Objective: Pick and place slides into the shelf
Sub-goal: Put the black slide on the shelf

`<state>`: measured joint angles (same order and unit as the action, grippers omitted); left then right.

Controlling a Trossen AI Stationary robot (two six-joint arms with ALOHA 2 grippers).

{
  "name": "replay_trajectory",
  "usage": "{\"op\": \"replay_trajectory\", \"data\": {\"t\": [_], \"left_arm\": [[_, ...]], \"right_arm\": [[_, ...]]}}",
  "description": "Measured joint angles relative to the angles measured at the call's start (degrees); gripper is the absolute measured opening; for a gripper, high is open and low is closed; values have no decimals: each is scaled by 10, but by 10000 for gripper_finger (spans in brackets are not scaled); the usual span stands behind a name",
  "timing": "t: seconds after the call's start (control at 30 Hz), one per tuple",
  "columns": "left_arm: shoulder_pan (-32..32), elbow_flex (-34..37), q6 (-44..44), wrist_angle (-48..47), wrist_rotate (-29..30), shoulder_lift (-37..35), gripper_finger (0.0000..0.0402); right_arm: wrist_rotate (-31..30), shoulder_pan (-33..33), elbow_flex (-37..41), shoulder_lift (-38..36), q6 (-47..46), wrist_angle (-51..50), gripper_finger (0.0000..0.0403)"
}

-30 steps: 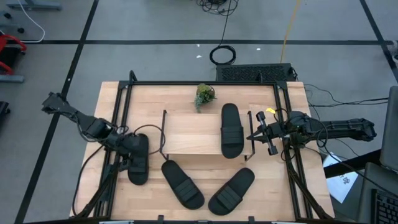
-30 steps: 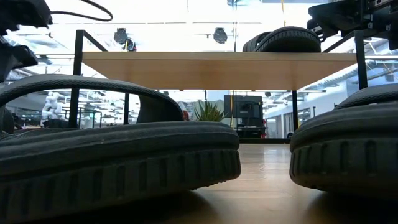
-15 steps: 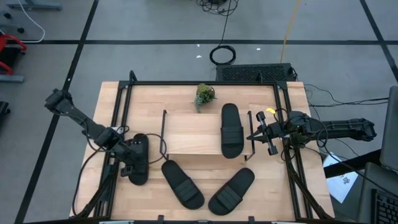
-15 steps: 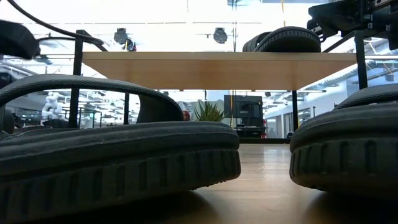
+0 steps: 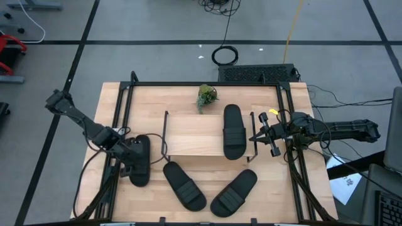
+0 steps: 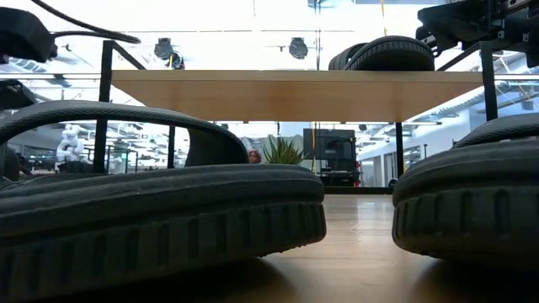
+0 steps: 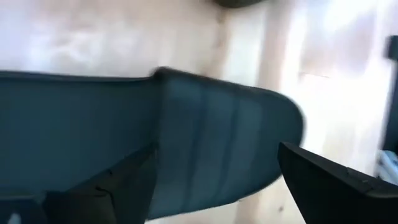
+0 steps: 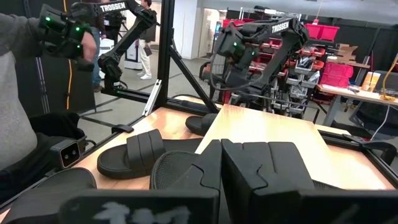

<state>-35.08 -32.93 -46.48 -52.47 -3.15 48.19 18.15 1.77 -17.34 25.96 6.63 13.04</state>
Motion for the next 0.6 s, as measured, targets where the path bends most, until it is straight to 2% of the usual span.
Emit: {"op": "replay_trajectory", "data": {"t": [0.07,0.2,0.43,0.6], "left_arm": [[3,-1,-3,-29,8,1,329],[12,24,-10,-28,-9,1,330],[14,69,-6,91,-47,1,331],[13,92,-16,110,-82,1,331]], "right_arm": [[0,0,0,0,0,0,0],[0,0,0,0,0,0,0],[0,0,0,0,0,0,0],[0,0,0,0,0,0,0]]}}
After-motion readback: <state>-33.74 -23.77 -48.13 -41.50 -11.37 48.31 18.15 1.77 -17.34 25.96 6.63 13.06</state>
